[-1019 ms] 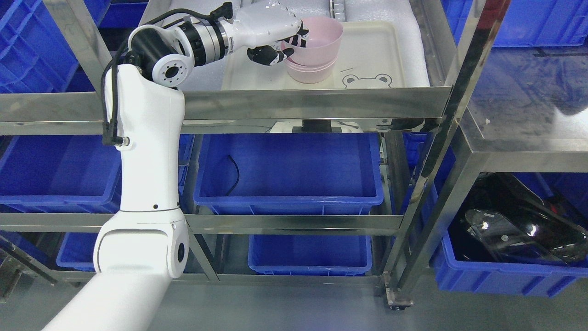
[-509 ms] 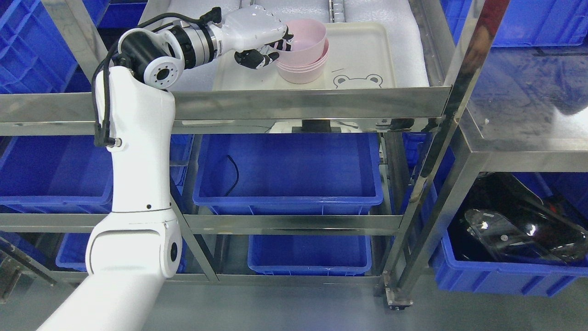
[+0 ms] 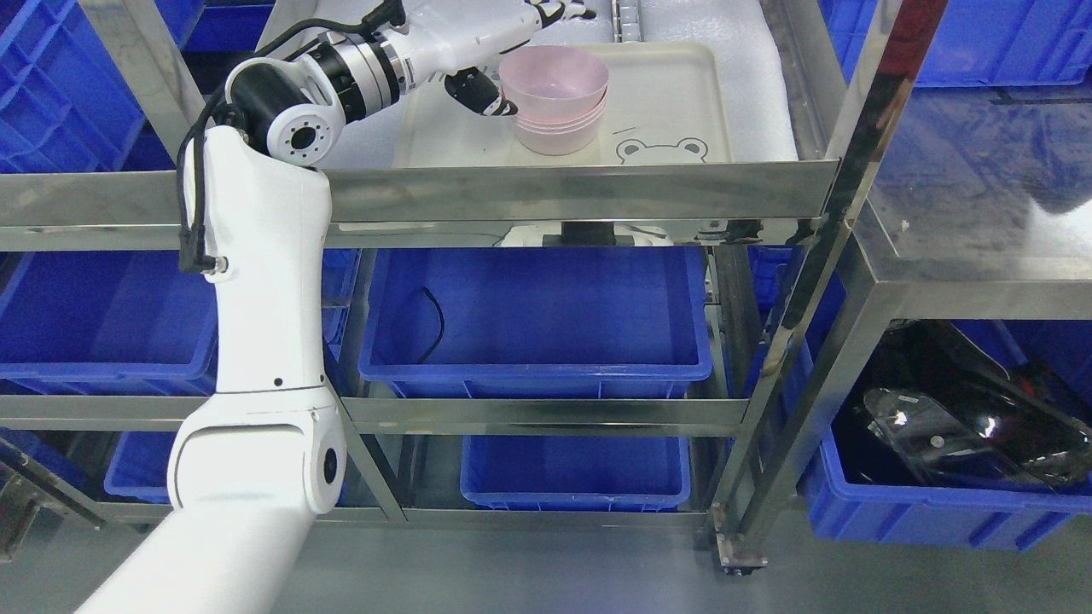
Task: Stack pink IKEA bowl on shelf middle layer
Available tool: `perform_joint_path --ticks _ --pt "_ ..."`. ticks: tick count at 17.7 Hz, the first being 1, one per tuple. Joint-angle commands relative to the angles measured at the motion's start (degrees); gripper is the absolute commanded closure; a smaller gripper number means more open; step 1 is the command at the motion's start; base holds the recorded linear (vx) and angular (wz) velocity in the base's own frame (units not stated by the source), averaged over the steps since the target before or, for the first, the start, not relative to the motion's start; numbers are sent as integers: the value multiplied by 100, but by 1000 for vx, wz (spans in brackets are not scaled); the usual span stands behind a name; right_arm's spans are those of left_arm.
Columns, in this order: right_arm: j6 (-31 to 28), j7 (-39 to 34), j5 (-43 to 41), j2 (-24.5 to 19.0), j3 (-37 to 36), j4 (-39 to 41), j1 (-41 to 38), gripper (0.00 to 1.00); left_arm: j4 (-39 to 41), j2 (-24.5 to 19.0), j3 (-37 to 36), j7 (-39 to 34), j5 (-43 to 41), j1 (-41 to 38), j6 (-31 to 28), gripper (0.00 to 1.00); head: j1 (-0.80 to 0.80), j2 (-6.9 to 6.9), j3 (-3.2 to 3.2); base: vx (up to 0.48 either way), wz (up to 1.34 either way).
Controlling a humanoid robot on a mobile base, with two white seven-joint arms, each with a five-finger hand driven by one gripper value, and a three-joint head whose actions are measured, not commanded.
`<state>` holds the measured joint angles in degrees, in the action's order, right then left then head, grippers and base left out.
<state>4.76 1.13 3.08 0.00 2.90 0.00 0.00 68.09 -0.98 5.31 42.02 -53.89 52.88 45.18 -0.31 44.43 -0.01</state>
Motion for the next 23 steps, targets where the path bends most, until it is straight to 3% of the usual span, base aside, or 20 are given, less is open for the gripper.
perform_joint_path --ticks 1,4,8,11,14,18,23 --pt "-1 37 0 100 0 100 -132 0 -156 -2 -257 -27 3204 -93 -386 7 0 0 0 0 0" --pt "-1 37 0 100 0 100 -132 0 545 -2 -1195 -53 4105 -828 -536 6 0 -1 0 0 0" --pt "-1 37 0 100 0 100 -132 0 1373 -2 -2585 -62 4176 -2200 -344 5 0 -1 0 0 0" --pt "-1 37 0 100 0 100 -132 0 1541 -2 -2965 8 4168 -3236 -18 5 0 -1 0 0 0" --pt "-1 37 0 100 0 100 -132 0 1532 -2 -2826 -1 4159 -4220 -18 4 0 -1 0 0 0" --pt "-1 37 0 100 0 100 -132 0 1059 -2 -2053 -263 4211 -5479 -18 0 0 -1 0 0 0" --pt "-1 37 0 100 0 100 -132 0 39 -2 -1130 -2116 5010 -5727 -18 2 0 -1 0 0 0"
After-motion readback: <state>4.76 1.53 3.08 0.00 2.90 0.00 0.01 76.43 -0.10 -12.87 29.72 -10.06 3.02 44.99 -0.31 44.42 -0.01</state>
